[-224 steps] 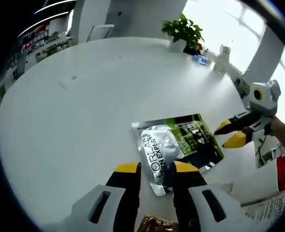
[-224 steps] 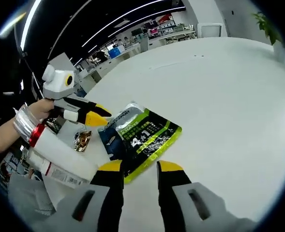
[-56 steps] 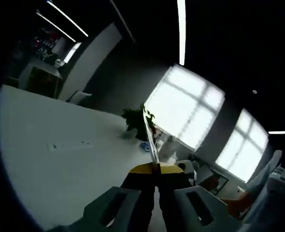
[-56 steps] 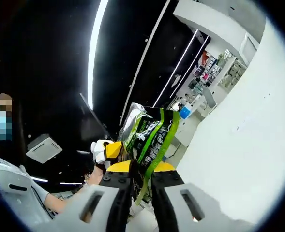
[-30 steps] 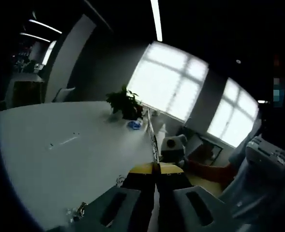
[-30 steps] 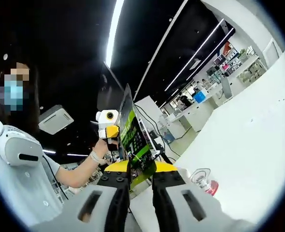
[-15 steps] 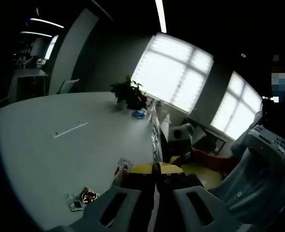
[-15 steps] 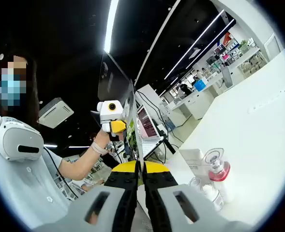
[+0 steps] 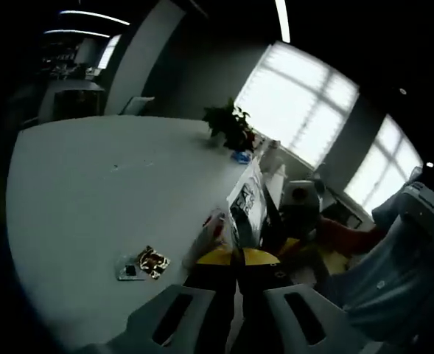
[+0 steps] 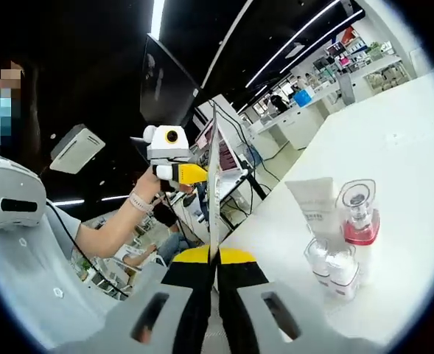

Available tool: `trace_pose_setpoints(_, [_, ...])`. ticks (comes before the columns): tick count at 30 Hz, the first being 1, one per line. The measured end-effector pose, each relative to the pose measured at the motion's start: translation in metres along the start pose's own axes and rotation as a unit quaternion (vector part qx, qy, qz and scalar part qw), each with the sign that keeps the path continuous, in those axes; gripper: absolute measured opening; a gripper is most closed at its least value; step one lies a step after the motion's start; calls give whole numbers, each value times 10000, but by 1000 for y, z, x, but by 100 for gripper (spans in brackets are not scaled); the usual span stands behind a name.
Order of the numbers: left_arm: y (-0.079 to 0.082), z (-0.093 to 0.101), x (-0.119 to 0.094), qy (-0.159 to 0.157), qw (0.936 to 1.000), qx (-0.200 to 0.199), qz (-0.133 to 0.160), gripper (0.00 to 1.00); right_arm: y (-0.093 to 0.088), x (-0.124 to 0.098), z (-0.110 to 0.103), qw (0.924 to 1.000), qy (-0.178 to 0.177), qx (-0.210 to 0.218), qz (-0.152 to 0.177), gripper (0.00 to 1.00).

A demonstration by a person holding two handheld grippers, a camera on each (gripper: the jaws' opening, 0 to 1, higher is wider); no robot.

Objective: Arrange the skincare products in the storage area until every visible bottle or jar stands upright without overlapping.

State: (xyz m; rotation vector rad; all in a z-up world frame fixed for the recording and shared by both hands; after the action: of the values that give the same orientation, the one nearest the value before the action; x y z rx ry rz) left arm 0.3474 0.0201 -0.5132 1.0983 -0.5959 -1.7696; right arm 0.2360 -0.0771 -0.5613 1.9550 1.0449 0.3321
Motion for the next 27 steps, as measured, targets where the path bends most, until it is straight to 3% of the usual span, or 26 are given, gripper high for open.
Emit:
trace_pose_setpoints(4, [-17,-14,4,247,9993,-139,-230,0,-15,12,2,9991,-91,-85,-403,1])
trace_pose_setpoints(15, [-63,-55,22,716,9918,-434,-965,0,-58,38,19,9923,-287,239,-1177,1])
trace_pose_setpoints(21, [-81,-72,34,926,9849,-466,-1384,0,-79,45,31,9899,-425,756,-1123,1])
trace_pose_setpoints(27, [-93,-80,49,972,9778,-503,-1787,0,-97,47,41,9829,-624,1473,-915,1])
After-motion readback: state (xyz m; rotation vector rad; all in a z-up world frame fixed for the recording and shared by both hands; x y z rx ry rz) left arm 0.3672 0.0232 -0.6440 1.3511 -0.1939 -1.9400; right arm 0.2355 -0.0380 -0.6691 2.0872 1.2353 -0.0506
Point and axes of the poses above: the point that each gripper's makers call its tool centre point, and the gripper's own axes: x roughly forward along the fingers, z roughly to its right, y roughly out of its top, the point moved 4 cm from there along -x, roughly backward along the fingers, and after that the axes turned 1 degree about -z, right-handed, at the moved point
